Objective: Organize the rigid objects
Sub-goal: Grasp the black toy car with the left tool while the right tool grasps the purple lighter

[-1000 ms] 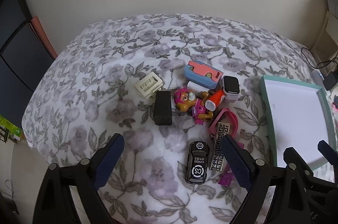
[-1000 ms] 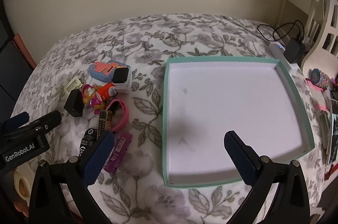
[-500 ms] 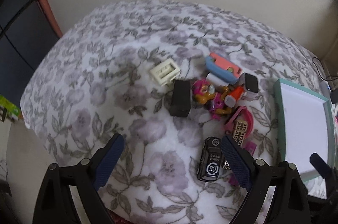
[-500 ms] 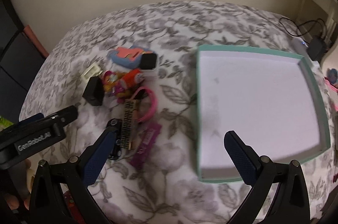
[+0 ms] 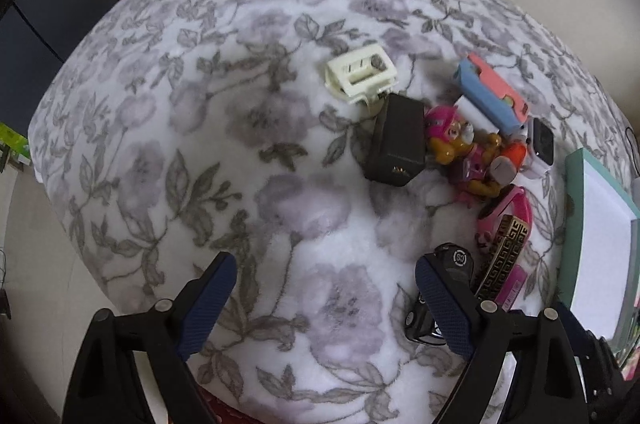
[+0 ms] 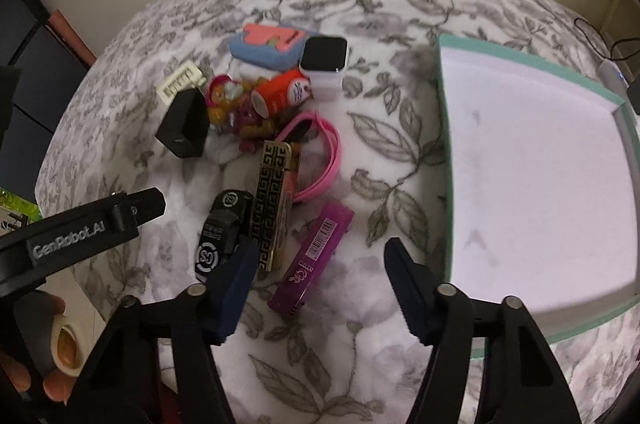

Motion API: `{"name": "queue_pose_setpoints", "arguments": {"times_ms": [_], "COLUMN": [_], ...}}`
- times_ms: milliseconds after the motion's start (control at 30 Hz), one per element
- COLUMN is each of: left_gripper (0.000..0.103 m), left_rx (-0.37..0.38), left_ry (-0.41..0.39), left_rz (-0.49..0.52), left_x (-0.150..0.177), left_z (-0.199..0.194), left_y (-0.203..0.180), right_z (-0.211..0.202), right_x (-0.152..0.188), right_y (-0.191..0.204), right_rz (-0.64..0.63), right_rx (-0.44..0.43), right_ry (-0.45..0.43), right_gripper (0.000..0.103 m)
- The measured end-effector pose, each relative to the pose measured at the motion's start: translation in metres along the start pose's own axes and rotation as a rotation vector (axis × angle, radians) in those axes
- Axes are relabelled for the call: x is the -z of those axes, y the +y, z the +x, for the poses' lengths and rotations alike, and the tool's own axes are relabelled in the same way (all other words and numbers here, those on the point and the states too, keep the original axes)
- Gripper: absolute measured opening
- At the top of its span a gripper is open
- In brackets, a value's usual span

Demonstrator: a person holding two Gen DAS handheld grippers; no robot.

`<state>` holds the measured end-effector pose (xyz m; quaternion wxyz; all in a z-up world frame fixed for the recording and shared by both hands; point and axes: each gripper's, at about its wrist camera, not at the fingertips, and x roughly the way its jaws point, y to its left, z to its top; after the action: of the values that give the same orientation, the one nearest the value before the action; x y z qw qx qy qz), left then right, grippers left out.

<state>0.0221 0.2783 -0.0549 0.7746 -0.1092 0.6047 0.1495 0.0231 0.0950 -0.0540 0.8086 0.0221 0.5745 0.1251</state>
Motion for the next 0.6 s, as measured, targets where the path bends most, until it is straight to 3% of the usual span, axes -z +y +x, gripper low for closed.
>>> {"name": "queue_pose_setpoints", "arguments": {"times_ms": [267,600], "left_gripper": [0.092,0.092], "left_rx": [0.042,0.073], "left_ry": [0.020,0.026], "left_rz": [0.015,0.077], "left_x": [0.000,0.003], "left_z": [0.005,0.007], "left_y": [-0.007,-0.029], "right_z": [0.021,0.031], "right_x": [-0.001,-0.005], "right_y": [-0.004,0.011], "right_rz": [0.010,-0.056], "right_rx": [0.018,0.090], "right_ry": [0.050,0.033], "right_gripper": [0.042,0.037]}}
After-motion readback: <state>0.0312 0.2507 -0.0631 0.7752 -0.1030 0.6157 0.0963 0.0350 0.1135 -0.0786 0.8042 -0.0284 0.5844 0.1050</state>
